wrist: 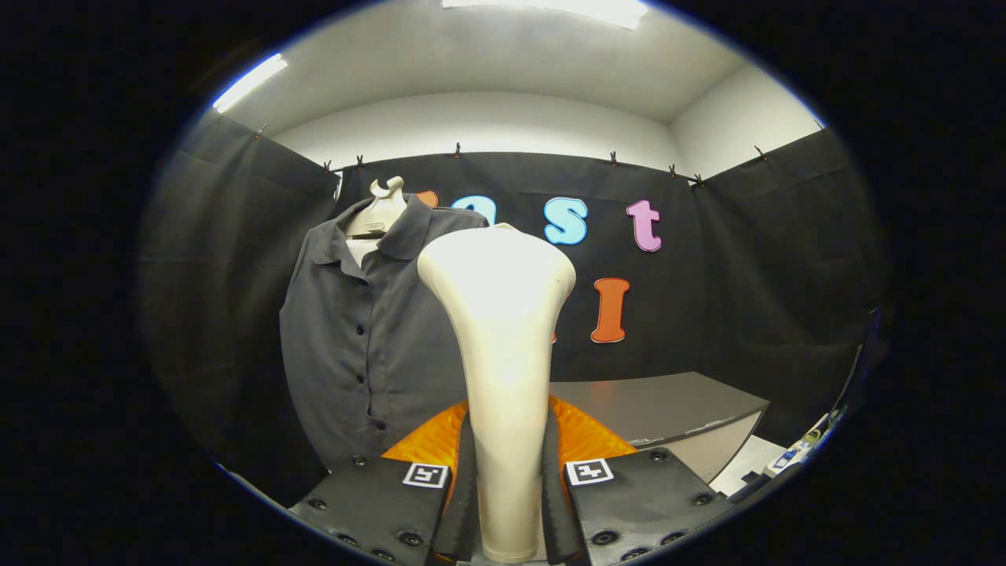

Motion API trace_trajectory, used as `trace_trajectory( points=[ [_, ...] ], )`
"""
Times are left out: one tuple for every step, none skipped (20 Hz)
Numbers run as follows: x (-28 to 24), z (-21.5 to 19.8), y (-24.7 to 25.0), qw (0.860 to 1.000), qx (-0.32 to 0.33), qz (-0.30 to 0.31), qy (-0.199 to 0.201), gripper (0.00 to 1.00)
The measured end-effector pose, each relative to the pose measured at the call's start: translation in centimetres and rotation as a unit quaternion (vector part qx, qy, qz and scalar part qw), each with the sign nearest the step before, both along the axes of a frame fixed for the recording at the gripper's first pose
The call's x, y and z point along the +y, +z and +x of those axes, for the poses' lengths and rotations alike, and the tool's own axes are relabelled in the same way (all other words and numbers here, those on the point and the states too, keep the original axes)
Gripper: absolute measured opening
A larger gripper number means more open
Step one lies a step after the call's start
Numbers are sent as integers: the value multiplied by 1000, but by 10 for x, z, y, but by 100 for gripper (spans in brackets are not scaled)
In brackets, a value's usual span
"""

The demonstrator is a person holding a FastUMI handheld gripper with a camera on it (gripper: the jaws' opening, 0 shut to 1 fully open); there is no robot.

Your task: Iron the clothes twice with a garment steamer, once on the left side and once on the right side.

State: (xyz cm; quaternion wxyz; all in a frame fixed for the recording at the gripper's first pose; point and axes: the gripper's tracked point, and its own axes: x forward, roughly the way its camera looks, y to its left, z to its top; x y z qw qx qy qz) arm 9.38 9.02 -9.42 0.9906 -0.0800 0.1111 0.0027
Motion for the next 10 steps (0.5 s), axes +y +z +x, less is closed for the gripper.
trace_trajectory(
  points=[
    [-7, -2, -1, 1000, 3, -1, -7, 41],
    [-14, -3, -3, 1000, 5, 0, -14, 41],
    [-17, -5, -3, 1000, 5, 3, -18, 41],
    [-20, -6, -4, 1000, 5, 6, -22, 41],
    [-24, -6, -3, 1000, 1, 10, -29, 41],
    [-28, -5, -3, 999, -2, 11, -33, 41],
    [-30, -5, -2, 999, -3, 12, -37, 41],
    [-33, -4, -3, 999, -4, 13, -41, 41],
    [-35, -5, -4, 999, -4, 12, -44, 41],
    [-37, -5, -5, 999, -3, 12, -46, 41]
  ],
)
